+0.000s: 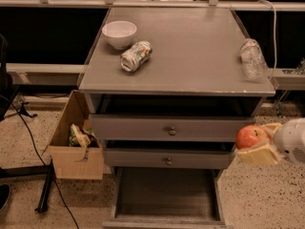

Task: Place apple into bottom drawer

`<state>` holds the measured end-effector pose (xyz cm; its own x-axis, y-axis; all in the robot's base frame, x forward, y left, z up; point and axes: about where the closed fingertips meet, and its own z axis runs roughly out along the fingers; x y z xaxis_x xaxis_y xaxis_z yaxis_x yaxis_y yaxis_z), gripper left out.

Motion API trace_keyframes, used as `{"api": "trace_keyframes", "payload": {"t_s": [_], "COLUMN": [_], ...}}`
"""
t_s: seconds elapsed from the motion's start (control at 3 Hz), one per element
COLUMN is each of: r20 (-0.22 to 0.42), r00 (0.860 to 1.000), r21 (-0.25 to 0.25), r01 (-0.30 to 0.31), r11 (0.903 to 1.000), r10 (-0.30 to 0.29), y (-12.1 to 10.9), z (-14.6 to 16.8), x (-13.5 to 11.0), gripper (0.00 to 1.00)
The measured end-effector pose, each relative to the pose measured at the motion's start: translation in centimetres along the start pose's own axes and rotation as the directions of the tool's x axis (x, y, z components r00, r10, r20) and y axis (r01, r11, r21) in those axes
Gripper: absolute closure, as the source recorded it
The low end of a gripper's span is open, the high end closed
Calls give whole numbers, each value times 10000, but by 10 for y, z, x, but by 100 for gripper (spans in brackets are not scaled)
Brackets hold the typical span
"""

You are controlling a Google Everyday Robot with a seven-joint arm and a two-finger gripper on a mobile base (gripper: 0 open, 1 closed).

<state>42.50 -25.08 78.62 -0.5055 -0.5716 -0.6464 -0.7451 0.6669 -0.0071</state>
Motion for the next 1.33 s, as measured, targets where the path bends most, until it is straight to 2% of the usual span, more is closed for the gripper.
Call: {"api": "trace_keyframes", "payload": {"t_s": [0.67,1.0,1.33], "r20": [891,886,970], "r00": [9957,9958,9952], "r21": [-1003,-996,-1097], "r01": [-180,-153,-3], "r11": [9948,9949,9940], "r10": [270,242,110], "y": [35,35,24], "z": [81,81,102], "x": [65,65,85], "gripper": [100,100,100]}}
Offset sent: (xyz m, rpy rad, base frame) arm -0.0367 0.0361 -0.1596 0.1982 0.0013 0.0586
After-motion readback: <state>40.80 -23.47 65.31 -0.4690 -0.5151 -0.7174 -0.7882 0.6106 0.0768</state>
